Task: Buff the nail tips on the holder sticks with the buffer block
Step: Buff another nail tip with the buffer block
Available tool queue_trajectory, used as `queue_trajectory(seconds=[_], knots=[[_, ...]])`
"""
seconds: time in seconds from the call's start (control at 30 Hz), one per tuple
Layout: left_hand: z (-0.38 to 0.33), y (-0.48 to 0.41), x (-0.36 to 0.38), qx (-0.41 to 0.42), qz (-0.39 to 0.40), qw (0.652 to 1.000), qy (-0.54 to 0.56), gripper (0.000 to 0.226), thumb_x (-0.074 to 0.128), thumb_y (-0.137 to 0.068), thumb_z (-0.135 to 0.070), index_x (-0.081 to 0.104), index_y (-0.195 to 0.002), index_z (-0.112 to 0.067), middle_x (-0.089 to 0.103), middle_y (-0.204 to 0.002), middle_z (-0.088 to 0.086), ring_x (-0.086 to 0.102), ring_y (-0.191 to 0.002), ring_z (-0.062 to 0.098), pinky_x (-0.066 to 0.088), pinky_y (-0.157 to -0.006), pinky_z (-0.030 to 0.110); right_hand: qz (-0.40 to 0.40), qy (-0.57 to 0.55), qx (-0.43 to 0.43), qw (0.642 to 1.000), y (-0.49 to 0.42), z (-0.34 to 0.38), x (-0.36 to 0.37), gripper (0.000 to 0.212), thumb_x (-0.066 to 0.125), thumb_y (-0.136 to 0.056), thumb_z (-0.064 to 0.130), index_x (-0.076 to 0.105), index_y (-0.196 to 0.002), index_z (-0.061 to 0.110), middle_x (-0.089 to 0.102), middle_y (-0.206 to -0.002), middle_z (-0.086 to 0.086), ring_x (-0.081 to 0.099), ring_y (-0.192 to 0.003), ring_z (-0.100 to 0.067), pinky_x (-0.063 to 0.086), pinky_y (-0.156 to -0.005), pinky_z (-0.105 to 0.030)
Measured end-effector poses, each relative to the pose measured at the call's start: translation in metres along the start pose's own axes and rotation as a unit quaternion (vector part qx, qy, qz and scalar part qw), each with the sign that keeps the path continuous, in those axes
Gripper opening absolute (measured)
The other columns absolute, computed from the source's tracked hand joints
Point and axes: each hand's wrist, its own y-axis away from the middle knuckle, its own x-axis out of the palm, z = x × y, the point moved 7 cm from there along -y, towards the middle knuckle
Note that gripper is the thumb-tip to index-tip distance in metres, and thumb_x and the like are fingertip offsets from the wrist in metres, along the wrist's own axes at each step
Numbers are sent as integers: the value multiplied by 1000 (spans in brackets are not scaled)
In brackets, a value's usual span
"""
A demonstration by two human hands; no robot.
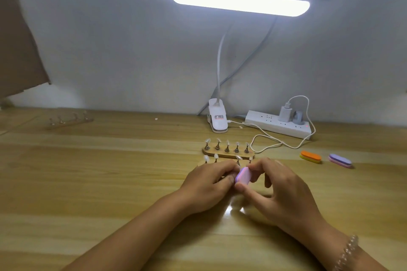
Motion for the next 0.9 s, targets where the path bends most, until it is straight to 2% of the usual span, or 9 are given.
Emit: queue_trajectory(seconds=[0.13,0.27,0.43,0.57,0.63,0.7,0.77,0.83,0.9], knots=[[-1,-1,0,1,-2,1000,2,18,49,-101,-24,58,-91,-37,62,-82,-24,57,-85,2,49,-82,36,-8,-34,51,998,-5,-11,-2,31,61,-76,59,59,-90,32,61,-83,20,50,-77,0,37,-64,-24],[0,-1,0,0,0,1000,-8,16,47,-99,-26,54,-90,-37,56,-75,-23,49,-79,7,46,-79,38,2,0,-8,1000,0,5,0,31,64,-76,57,58,-91,31,58,-83,20,47,-69,5,38,-57,-20],[-1,-1,-1,-3,1,1000,4,18,49,-101,-25,58,-91,-37,64,-85,-22,57,-87,4,49,-85,37,-18,-57,52,997,-6,-10,-4,29,67,-77,54,60,-95,31,64,-87,19,53,-63,-8,46,-61,-31],[-1,-1,0,-4,4,1000,-10,15,48,-100,-23,57,-93,-33,61,-85,-16,54,-85,12,48,-84,42,7,-34,-12,999,-1,6,1,33,63,-78,60,60,-95,32,61,-87,21,52,-61,-9,47,-55,-28],[-1,-2,0,-7,0,1000,-8,13,49,-101,-23,59,-95,-29,65,-90,-14,57,-88,12,49,-84,42,7,-73,19,997,-4,0,1,31,67,-78,56,60,-95,31,64,-89,20,52,-58,-12,48,-58,-33],[-1,-2,-1,-7,-1,1000,1,16,49,-101,-25,58,-92,-35,67,-91,-19,59,-90,6,49,-86,39,-7,-89,52,995,-7,-12,0,27,69,-79,48,61,-96,29,66,-89,18,52,-58,-12,48,-62,-37],[-1,-1,0,-4,1,1000,-1,17,49,-101,-25,57,-92,-37,64,-88,-20,56,-86,4,49,-84,38,-11,-66,33,997,-5,-8,-1,27,68,-80,50,61,-97,30,65,-90,20,51,-57,-10,47,-59,-34],[-1,-1,0,-2,-1,1000,-7,14,48,-100,-22,58,-95,-30,61,-87,-16,54,-84,10,48,-82,41,0,-43,-5,999,-1,3,1,33,62,-79,58,61,-97,31,62,-90,22,51,-58,-4,45,-54,-26],[-1,-1,-1,-3,-5,1000,-7,13,48,-101,-23,60,-97,-27,62,-88,-14,55,-85,12,48,-83,42,9,-58,-2,998,-1,4,1,34,62,-78,60,60,-97,32,63,-90,23,53,-60,-5,45,-54,-25]])
